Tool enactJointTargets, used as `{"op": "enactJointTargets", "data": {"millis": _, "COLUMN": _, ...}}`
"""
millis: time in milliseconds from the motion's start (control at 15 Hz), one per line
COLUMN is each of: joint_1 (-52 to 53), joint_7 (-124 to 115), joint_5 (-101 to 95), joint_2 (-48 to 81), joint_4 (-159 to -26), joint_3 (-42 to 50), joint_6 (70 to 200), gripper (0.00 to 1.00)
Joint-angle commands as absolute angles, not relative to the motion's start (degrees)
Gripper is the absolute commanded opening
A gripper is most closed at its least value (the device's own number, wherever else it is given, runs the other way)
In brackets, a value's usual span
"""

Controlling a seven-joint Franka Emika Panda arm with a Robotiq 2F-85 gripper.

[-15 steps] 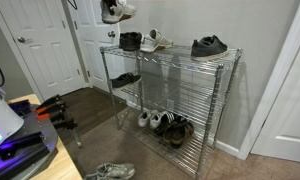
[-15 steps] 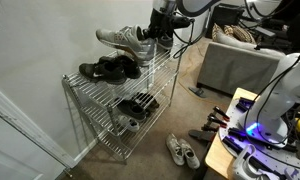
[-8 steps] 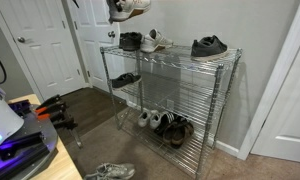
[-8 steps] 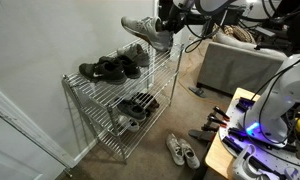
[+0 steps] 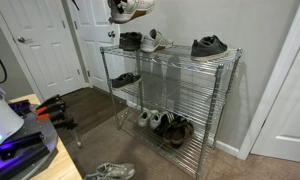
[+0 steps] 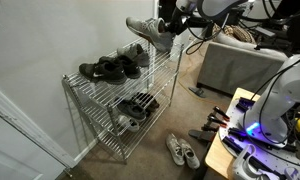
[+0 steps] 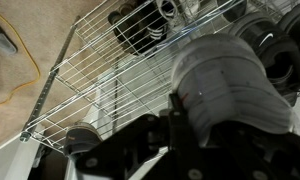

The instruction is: Move the shoe

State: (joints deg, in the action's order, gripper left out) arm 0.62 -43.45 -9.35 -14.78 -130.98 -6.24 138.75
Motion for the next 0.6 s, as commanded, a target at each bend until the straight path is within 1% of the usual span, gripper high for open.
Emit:
{"op": "enactJointTargets", "data": {"millis": 0, "joint_1": -0.2, "joint_7": -43.1, "joint_5": -8.9, "joint_2": -14.8, "joint_4": -130.9, "joint_3": -7.0, "joint_6": 138.7, "gripper": 0.12}}
{"op": "enactJointTargets", "data": {"millis": 67, "joint_1": -0.2, "joint_7": -43.1, "joint_5": -8.9, "joint_2": -14.8, "joint_4": -130.9, "joint_3": -7.0, "joint_6": 138.7, "gripper": 0.04}}
{"op": "enactJointTargets", "data": {"millis": 333, "joint_1": -3.1, "joint_7": -49.5, "joint_5": -15.3, "joint_2": -9.2, "joint_4": -126.0, "joint_3": -7.6, "joint_6": 138.6, "gripper": 0.05}}
{"op": "enactJointTargets", "data": {"millis": 533, "joint_1": -4.0, "joint_7": -54.1, "joint_5": -19.7, "joint_2": -4.0, "joint_4": -120.7, "joint_3": -6.4, "joint_6": 137.1, "gripper": 0.05}}
